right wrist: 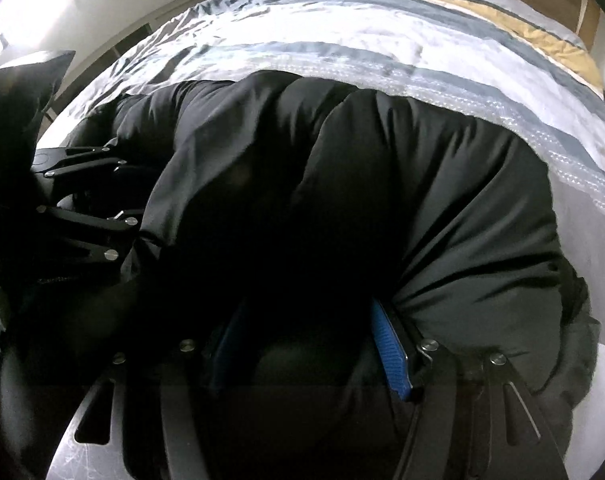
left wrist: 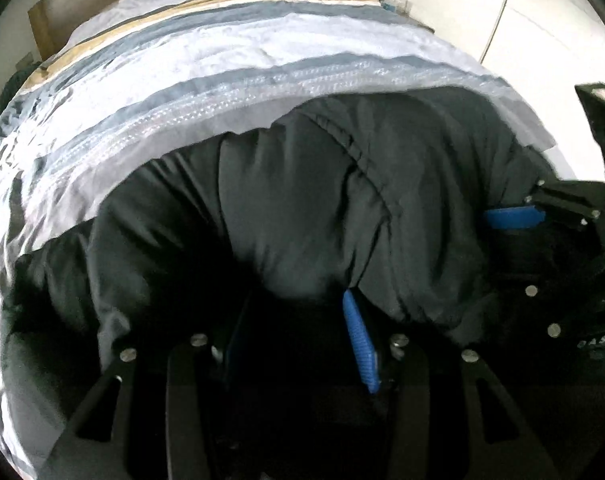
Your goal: Fold large clothes
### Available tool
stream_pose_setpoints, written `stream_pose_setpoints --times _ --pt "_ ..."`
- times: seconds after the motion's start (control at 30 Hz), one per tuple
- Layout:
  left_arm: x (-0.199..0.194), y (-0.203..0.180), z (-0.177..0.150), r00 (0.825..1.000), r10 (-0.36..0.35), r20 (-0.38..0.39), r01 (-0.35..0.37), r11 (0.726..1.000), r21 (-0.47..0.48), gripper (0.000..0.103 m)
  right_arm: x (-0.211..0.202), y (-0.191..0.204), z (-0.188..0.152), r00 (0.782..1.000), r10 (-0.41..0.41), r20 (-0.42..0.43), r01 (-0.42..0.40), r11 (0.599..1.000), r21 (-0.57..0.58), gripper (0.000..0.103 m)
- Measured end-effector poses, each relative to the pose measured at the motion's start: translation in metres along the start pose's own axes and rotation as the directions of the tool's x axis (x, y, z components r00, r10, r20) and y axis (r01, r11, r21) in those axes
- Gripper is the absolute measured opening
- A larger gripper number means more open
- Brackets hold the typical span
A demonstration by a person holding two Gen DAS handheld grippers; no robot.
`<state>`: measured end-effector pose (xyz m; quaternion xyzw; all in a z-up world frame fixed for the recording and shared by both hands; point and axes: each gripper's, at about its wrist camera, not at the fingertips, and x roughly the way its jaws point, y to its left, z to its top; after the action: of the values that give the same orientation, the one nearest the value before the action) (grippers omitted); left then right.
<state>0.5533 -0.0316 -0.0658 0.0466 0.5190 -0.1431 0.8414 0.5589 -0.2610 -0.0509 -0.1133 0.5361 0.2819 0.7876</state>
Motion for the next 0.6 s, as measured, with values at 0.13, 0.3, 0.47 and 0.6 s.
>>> stream_pose_setpoints --times 0.13,0.3,0.47,0.6 --pt "-0.038 0.0 -0.003 0.998 -0.035 0.051 0.038 0.998 -0.052 0.045 -0.028 0.001 -0.007 0.999 0.034 0.038 -0.035 0.999 0.034 0.061" --pt "-0.065 -0.016 -0.007 0.986 -0.106 0.131 0.118 0.99 -0.083 0.045 -0.048 0.004 -0.014 0.997 0.039 0.068 -0.041 0.999 0.03 0.061" --pt "-0.018 -0.039 -0.021 0.992 -0.123 0.013 0.123 0.99 -0.068 0.046 -0.035 0.003 -0.022 0.998 0.022 0.052 -0.023 1.0 0.021 0.061" --pt "-0.002 -0.042 -0.027 0.996 -0.083 0.015 0.083 0.996 -0.043 0.046 -0.02 0.003 -0.033 0.998 0.001 0.065 -0.002 1.0 0.013 0.062"
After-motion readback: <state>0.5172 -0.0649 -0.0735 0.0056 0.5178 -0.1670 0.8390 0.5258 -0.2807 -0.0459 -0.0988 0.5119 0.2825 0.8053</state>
